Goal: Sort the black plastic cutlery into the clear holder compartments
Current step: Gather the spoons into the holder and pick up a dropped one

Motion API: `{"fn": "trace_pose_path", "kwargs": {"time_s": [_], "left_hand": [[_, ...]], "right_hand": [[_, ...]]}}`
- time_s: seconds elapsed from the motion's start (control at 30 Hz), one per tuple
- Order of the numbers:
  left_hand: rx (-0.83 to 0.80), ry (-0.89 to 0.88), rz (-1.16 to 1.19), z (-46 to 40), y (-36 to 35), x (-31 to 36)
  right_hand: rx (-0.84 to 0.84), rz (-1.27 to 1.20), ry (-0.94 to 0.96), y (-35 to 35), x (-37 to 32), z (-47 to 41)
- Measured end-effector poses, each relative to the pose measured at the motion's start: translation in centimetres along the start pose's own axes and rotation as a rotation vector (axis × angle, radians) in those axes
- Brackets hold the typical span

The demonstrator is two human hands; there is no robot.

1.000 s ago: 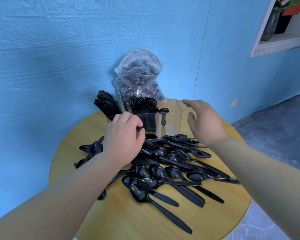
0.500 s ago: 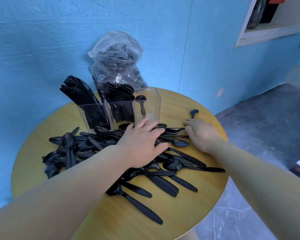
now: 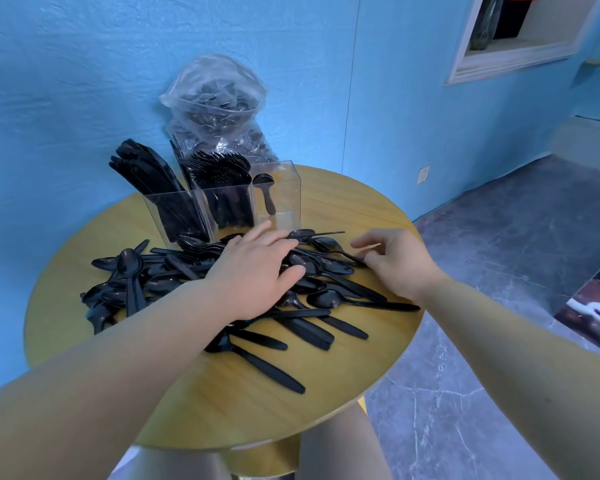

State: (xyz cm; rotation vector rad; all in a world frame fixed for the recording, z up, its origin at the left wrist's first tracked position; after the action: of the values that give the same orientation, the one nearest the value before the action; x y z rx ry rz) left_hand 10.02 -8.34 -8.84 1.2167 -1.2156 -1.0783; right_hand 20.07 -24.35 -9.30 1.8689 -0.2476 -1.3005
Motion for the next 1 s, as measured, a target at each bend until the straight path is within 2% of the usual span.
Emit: {"fn": "trace_pose_path", "kwargs": {"time_s": [0.23, 0.4, 0.6, 0.83, 1.0], "left_hand": [[0.085, -0.044, 0.025, 4.9, 0.8, 1.4], [0.068, -0.065, -0.021, 8.4, -0.7, 2.7], [0.148, 0.009, -0.024, 9.5, -1.2, 2.5], [0.187, 0.139, 0.039, 9.3, -1.6, 0.8], [0.193, 0.156, 0.055, 9.1, -1.8, 0.4]], "right_hand": [[0.063, 0.142, 0.125, 1.5, -1.7, 3.5], [-0.11, 0.352, 0.093, -0.7, -0.9, 5.5], [-0.015, 0.276, 0.06, -2.0, -1.1, 5.9], [0.029, 0.288, 0.038, -2.8, -1.4, 5.3], [0.033, 0.271, 0.021, -3.1, -1.5, 5.0]]}}
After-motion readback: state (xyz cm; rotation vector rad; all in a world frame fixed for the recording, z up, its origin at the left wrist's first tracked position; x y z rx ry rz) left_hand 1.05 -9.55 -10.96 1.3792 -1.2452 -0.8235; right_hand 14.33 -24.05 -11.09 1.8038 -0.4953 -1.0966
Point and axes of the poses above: each hand's wrist, its own z-axis away from the middle knuckle, its own y-axis out of the back of the hand, x = y × z, the point moved 9 cm from there along -z, towards the middle knuckle
